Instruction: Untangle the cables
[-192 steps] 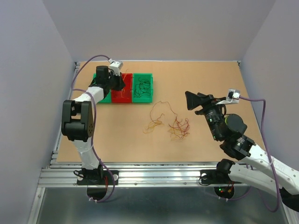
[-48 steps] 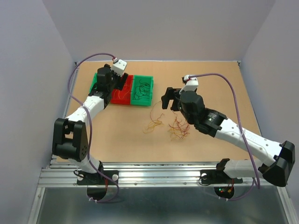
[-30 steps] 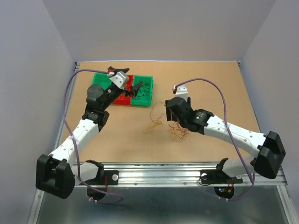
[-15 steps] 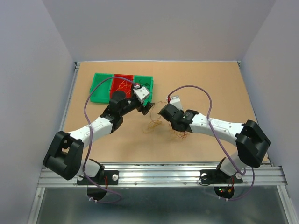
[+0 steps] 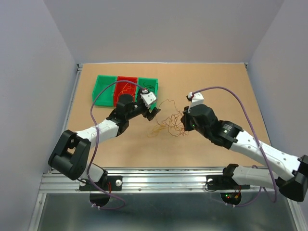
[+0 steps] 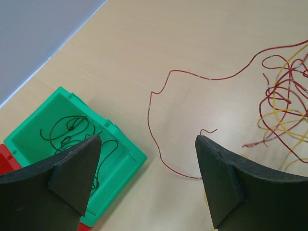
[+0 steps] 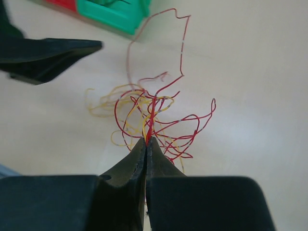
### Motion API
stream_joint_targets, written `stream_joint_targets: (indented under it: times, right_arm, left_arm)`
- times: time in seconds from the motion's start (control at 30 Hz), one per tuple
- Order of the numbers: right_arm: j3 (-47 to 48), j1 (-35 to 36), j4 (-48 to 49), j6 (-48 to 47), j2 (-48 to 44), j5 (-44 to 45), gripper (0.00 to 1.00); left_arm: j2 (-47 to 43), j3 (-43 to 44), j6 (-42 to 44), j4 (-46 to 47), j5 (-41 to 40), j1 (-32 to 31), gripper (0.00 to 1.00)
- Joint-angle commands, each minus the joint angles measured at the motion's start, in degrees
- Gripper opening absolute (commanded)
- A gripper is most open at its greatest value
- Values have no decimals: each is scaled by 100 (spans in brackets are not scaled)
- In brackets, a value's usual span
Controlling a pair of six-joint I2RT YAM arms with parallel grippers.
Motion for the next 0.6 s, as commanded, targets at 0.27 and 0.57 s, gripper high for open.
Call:
stream_joint_targets:
  times: [0.27, 0.57]
  right_arm:
    - [-459, 2, 1170, -721, -793, -2715, 1]
    - [-512, 2, 1267, -747, -889, -3060, 1]
  left_arm:
    - [-156, 3, 228, 658, 110, -92, 93]
    - [327, -24, 517, 959, -235, -232, 92]
